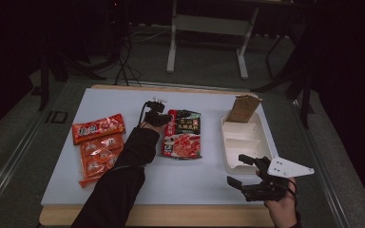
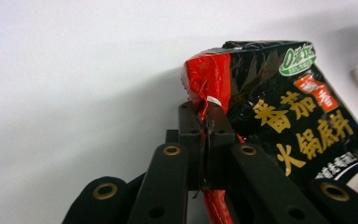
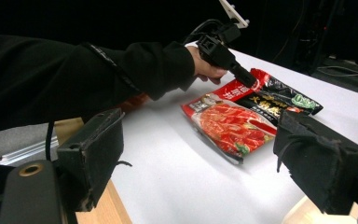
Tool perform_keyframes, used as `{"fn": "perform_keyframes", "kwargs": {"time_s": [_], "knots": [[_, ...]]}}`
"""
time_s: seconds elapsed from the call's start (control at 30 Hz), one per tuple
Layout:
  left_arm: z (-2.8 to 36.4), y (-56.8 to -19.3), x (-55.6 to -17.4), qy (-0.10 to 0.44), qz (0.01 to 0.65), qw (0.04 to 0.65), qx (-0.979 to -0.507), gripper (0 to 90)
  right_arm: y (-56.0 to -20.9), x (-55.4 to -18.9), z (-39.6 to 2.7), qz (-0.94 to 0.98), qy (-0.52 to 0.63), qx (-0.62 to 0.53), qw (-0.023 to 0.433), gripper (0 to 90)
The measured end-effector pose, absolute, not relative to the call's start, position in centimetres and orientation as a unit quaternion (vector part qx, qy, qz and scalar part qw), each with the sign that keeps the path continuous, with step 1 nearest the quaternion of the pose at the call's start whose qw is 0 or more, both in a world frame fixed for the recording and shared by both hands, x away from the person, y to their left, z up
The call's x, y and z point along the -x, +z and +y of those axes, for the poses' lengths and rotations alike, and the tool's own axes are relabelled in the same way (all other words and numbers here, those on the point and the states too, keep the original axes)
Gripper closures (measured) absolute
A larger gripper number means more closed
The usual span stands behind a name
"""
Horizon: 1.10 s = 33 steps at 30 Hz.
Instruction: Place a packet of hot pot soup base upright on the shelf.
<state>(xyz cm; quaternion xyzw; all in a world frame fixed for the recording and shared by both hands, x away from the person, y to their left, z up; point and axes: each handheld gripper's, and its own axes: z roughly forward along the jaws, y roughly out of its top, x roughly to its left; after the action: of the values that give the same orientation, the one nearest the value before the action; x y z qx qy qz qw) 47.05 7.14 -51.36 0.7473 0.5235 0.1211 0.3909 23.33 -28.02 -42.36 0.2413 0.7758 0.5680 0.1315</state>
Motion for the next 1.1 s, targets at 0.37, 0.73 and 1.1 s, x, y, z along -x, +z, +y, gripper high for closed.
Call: {"fn": "perform_keyframes", "kwargs": {"time_s": [0.37, 0.73, 1.1], "knots": [[7.3, -48.9, -45.0, 0.132, 0.495, 0.439, -0.738, 88.9, -42.1, -23.3, -28.1, 0.771, 0.572, -0.244, 0.137, 15.8], [7.8, -47.3, -43.3, 0.129, 0.467, 0.477, -0.733, 88.7, -42.0, -23.3, -28.3, 0.764, 0.576, -0.253, 0.145, 16.1], [7.6, -44.9, -40.6, 0.131, 0.415, 0.523, -0.733, 88.8, -41.6, -23.3, -29.0, 0.752, 0.578, -0.262, 0.178, 17.0]]}}
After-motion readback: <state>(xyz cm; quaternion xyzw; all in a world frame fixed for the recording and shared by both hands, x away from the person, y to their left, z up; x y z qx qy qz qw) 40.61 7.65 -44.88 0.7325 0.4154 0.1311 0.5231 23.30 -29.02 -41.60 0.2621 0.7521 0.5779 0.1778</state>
